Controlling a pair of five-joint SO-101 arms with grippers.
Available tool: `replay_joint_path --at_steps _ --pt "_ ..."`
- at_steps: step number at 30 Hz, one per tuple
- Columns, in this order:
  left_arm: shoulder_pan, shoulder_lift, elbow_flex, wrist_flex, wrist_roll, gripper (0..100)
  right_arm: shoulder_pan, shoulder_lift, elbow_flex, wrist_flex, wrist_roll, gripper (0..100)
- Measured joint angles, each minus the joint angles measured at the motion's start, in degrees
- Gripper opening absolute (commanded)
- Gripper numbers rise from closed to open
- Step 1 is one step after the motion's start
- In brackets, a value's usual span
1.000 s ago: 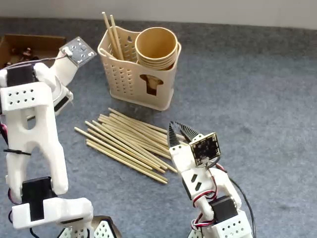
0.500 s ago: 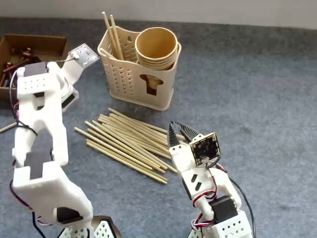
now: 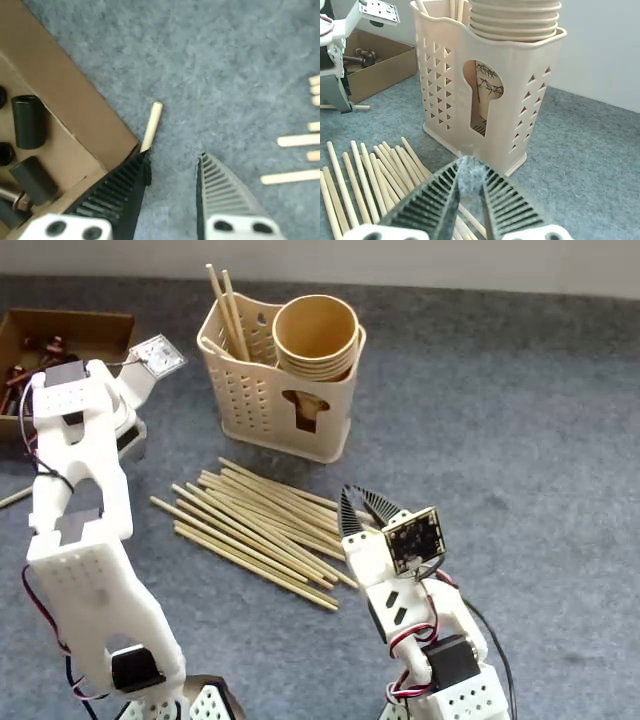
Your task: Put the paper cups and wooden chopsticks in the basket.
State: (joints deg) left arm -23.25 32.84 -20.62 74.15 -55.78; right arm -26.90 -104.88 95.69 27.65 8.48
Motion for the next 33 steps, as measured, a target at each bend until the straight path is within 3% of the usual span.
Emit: replay_joint_path --at_steps 14,20,25,33 --pt "0.35 16.70 -16.26 0.26 -0.09 15 0.00 0.00 0.00 0.00 0.00 0.9" --pt "0.18 21.54 -22.59 0.26 0.00 7 0.00 0.00 0.00 0.00 0.00 0.9" --pt "0.18 22.51 -24.18 0.35 -0.18 7 0.00 0.00 0.00 0.00 0.00 0.9" --pt "0.00 23.03 -27.78 8.35 -0.53 6 0.00 0.00 0.00 0.00 0.00 0.9"
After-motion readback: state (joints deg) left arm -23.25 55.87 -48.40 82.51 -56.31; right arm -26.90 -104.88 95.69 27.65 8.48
